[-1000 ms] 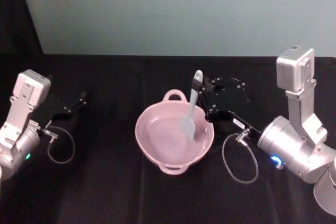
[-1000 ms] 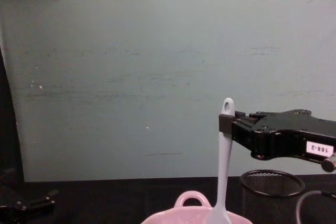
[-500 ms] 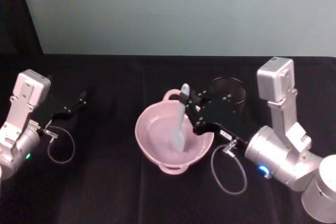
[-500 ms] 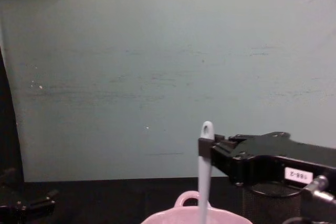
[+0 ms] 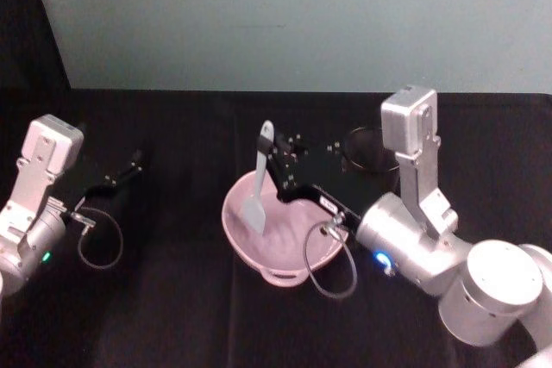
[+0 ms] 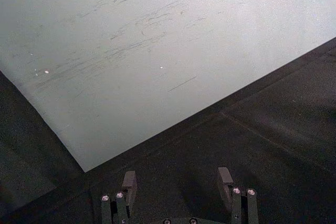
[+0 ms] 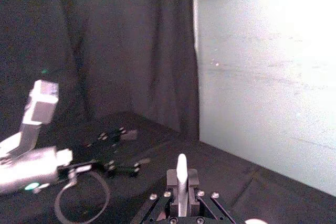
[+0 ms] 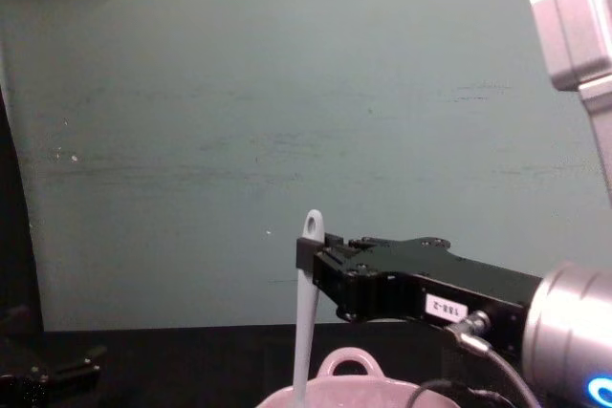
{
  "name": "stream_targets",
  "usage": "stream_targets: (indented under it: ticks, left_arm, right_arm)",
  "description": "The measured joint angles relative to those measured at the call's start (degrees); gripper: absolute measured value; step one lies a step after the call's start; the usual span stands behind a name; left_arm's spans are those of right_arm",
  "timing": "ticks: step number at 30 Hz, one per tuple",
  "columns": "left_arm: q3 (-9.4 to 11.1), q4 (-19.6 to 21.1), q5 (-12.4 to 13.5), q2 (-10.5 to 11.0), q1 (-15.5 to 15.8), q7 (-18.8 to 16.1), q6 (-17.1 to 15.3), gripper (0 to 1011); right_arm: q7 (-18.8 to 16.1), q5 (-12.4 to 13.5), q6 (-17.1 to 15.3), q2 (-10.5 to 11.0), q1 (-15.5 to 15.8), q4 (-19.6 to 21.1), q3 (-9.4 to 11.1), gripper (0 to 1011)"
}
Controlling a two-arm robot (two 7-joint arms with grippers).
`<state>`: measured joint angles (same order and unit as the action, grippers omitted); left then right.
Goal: Use the one hand to pick up the spoon and stir the clear water in the bowl.
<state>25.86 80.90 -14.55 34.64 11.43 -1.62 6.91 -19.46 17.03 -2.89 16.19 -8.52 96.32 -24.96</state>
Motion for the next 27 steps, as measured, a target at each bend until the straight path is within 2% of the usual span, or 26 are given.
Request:
stream_targets:
  ticks: [7,13,21,27]
  left_arm:
    - [0.0,0.0,0.0,0.0,0.0,0.0,0.0,1011]
    - [0.0,0.0,0.0,0.0,0.0,0.0,0.0,1011]
    - [0.0,0.0,0.0,0.0,0.0,0.0,0.0,1011]
    - [0.0,0.0,0.0,0.0,0.0,0.0,0.0,1011]
  right_arm:
    - [2.4,-2.0,1.9,-2.4,-2.8,-5.2,1.0,112]
    - [3.7,-3.5,2.7,-2.7,-3.2,-6.3,2.4,112]
    - [4.5,-4.9,2.3,-1.6,-1.7,-4.3,4.8,112]
    - [3.8,-4.7,-0.2,0.2,1.7,0.1,6.2,112]
